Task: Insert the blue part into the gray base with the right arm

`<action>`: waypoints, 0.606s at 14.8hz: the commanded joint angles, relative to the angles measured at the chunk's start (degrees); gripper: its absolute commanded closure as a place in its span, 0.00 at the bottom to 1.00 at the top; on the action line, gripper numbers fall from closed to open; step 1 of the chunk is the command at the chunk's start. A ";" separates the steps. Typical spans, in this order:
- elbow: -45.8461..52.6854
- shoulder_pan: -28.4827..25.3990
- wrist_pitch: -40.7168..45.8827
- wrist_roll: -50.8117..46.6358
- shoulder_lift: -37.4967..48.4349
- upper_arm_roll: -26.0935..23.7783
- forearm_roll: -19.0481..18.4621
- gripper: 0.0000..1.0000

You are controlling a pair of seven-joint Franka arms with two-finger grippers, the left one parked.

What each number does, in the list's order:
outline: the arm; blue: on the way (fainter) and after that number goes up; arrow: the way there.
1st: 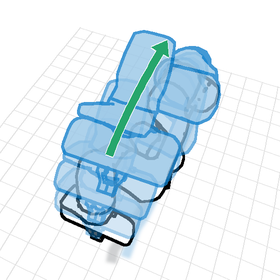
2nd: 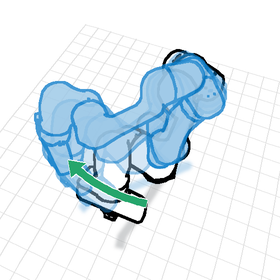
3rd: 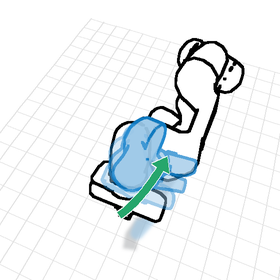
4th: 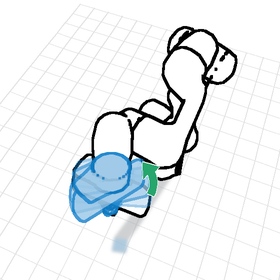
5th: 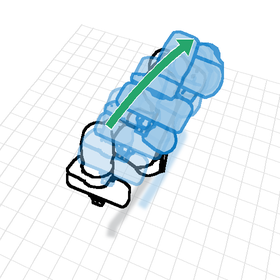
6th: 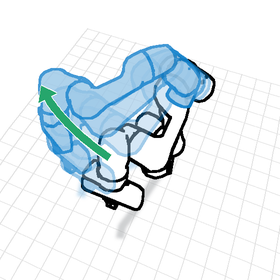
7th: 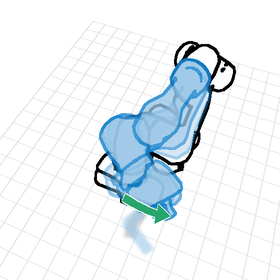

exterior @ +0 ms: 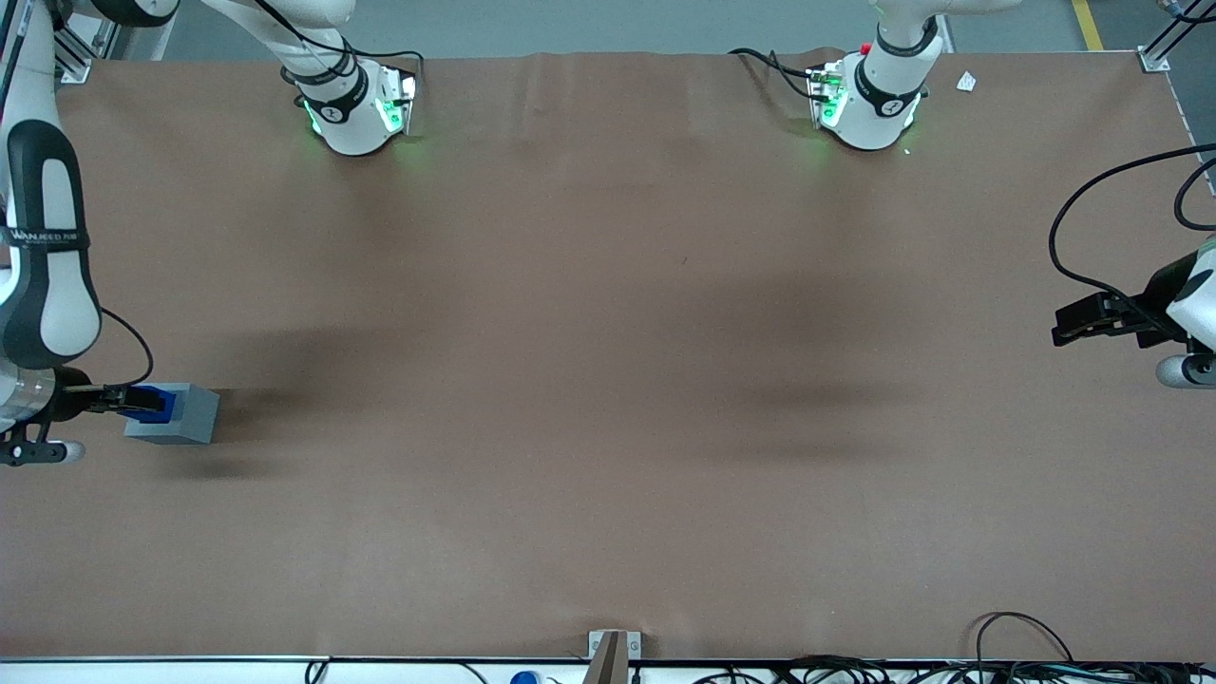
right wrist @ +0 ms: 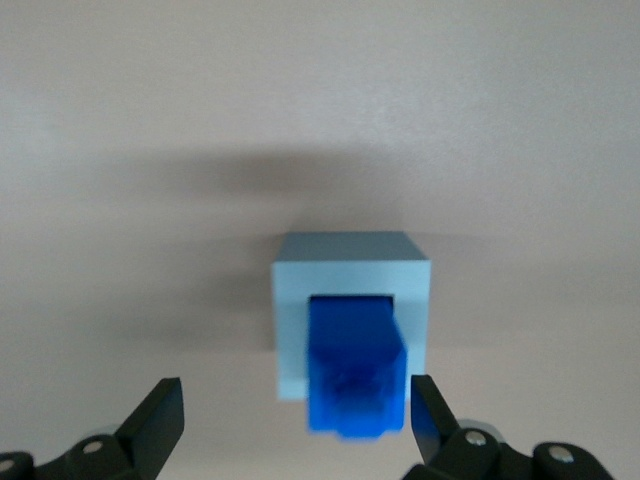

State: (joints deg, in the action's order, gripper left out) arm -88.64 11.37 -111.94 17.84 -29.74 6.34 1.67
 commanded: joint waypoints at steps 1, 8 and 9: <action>-1.18 -1.08 5.58 -1.40 6.34 -0.37 0.53 0.00; 2.60 -4.34 17.98 -6.06 16.80 -0.46 0.44 0.00; 2.60 -4.77 19.38 -6.15 18.21 -0.63 0.44 0.00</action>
State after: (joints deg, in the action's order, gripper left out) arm -85.06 6.91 -94.44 12.72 -14.69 6.08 1.82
